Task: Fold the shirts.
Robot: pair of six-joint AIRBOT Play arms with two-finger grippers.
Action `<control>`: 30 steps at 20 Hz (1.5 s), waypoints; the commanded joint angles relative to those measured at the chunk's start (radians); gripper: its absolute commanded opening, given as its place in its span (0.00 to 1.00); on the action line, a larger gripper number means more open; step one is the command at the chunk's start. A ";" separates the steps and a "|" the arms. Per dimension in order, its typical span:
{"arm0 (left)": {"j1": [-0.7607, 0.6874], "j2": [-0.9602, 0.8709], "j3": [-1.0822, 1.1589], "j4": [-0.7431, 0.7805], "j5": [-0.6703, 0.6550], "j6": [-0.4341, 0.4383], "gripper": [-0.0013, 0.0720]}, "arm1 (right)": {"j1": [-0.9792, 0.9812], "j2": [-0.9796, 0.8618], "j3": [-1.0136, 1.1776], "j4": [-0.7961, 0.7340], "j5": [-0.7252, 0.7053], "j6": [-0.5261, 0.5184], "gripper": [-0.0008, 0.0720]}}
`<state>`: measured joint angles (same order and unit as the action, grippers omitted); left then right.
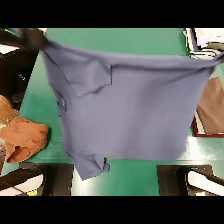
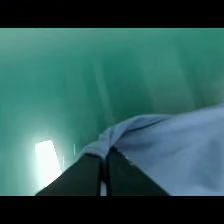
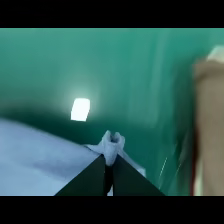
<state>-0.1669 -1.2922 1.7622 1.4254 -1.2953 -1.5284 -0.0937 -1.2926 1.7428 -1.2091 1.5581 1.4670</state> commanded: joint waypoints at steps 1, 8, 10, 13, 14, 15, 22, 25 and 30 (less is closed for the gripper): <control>0.008 -0.199 -0.089 0.071 0.096 0.002 0.05 | 0.038 -0.213 -0.097 0.005 -0.006 0.000 0.03; 0.092 -0.327 -0.077 0.061 0.496 -0.001 0.05 | 0.038 -0.507 0.174 0.013 -0.203 -0.001 0.03; 0.117 -0.327 -0.077 0.045 0.519 -0.001 0.05 | 0.039 -0.537 0.251 0.013 -0.201 -0.001 0.03; 0.130 -0.323 -0.077 0.029 0.400 0.000 0.05 | 0.056 -0.522 0.241 0.004 -0.149 -0.002 0.03; 0.130 -0.323 -0.077 0.029 0.329 0.001 0.05 | 0.066 -0.508 0.204 0.002 -0.132 -0.002 0.03; 0.130 -0.323 -0.083 0.030 0.254 -0.003 0.05 | 0.075 -0.491 0.153 0.001 -0.123 -0.003 0.03; 0.130 -0.323 -0.295 -0.003 0.127 -0.013 0.05 | 0.099 -0.330 -0.290 0.006 -0.303 -0.002 0.03; 0.130 -0.323 -0.365 -0.012 0.128 -0.055 0.35 | 0.098 -0.313 -0.352 0.016 -0.290 -0.002 0.05; 0.130 -0.238 -0.368 -0.010 0.018 -0.019 0.59 | 0.098 -0.284 -0.367 0.072 -0.207 -0.002 0.53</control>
<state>-0.0364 -1.5806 1.4094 1.4166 -1.1984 -1.5696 0.0036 -1.6012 1.3968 -1.1580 1.3041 1.4647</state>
